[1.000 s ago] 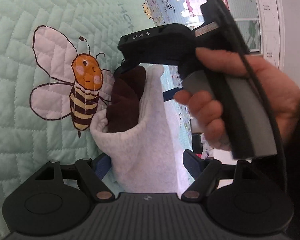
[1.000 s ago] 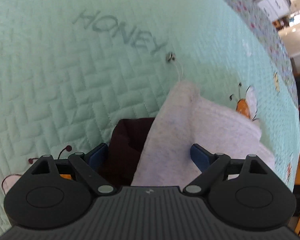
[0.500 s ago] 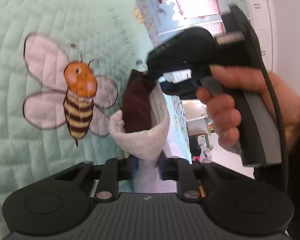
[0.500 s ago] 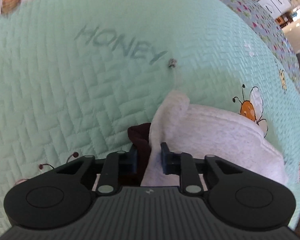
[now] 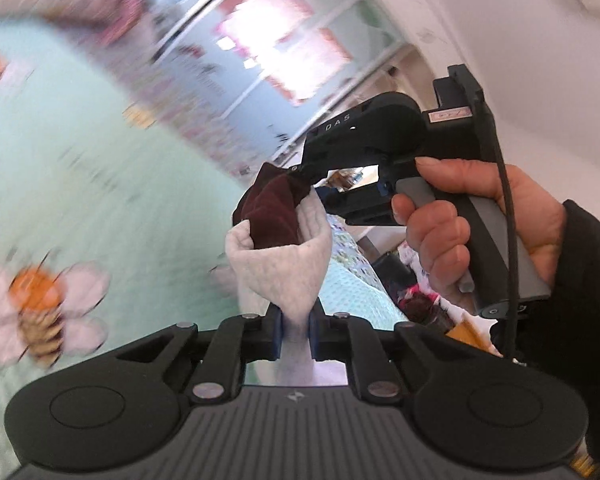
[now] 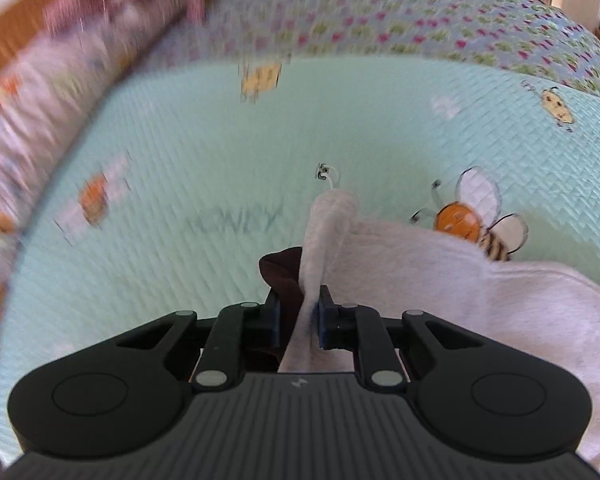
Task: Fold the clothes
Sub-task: 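Grasp the folded sweatshirt edge with both grippers and lift, then fold the lifted edge over onto the sweatshirt bundle with both grippers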
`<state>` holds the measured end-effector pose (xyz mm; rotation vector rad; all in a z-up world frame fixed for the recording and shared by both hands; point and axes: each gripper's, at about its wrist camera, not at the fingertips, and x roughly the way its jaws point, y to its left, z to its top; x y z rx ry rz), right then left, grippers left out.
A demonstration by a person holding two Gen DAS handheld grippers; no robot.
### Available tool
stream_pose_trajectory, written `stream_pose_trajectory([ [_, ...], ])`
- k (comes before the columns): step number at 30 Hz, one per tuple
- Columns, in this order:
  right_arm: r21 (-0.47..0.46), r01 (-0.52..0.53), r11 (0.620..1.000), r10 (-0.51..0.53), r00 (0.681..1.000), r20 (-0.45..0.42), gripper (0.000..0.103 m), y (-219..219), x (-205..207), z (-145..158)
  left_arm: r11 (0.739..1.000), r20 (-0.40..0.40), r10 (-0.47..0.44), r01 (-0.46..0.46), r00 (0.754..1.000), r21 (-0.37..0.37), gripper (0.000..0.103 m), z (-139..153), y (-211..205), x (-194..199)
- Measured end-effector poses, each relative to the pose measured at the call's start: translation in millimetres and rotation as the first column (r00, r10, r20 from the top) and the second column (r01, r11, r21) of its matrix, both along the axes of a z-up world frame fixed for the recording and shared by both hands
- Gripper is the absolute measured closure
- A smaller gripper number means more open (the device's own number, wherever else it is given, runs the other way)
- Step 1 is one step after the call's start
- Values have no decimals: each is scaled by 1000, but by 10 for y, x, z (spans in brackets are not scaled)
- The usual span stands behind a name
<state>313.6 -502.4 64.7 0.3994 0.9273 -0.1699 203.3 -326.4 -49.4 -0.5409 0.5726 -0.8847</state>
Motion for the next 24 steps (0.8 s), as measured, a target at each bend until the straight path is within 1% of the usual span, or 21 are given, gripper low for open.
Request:
stream_pose_trajectory([
  [2, 55, 24, 998, -27, 998, 61, 85, -318, -234, 185, 998, 88, -34, 28, 996, 65, 91, 244, -273, -145],
  [4, 121, 50, 991, -64, 991, 117, 85, -673, -519, 290, 989, 170, -81, 57, 982, 138, 91, 401, -576, -305],
  [6, 194, 75, 978, -109, 979, 174, 85, -1090, -845, 340, 973, 237, -135, 84, 962, 215, 91, 505, -884, -466],
  [8, 258, 103, 961, -160, 964, 214, 85, -1464, -1163, 266, 949, 277, -200, 116, 940, 293, 91, 538, -1202, -645],
  [9, 286, 121, 951, -189, 956, 226, 85, -1643, -1326, 185, 933, 293, -235, 131, 927, 335, 91, 527, -1367, -733],
  [11, 340, 166, 926, -256, 937, 237, 85, -2007, -1665, -41, 891, 311, -313, 163, 898, 425, 91, 403, -1718, -898],
  [14, 402, 223, 888, -331, 917, 223, 85, -2401, -2040, -456, 814, 296, -421, 213, 858, 541, 91, 110, -2114, -1151],
  [16, 450, 253, 856, -376, 903, 206, 85, -2603, -2245, -767, 765, 296, -473, 220, 830, 605, 91, -66, -2306, -1261],
  [20, 541, 267, 798, -432, 878, 205, 85, -2818, -2541, -1242, 718, 312, -520, 208, 795, 664, 91, -153, -2428, -1307],
  [22, 577, 263, 773, -456, 863, 217, 85, -2872, -2664, -1368, 693, 318, -543, 200, 777, 693, 91, -197, -2489, -1330],
  [24, 605, 255, 754, -477, 846, 238, 85, -2921, -2792, -1425, 667, 323, -565, 191, 759, 720, 91, -241, -2550, -1353],
])
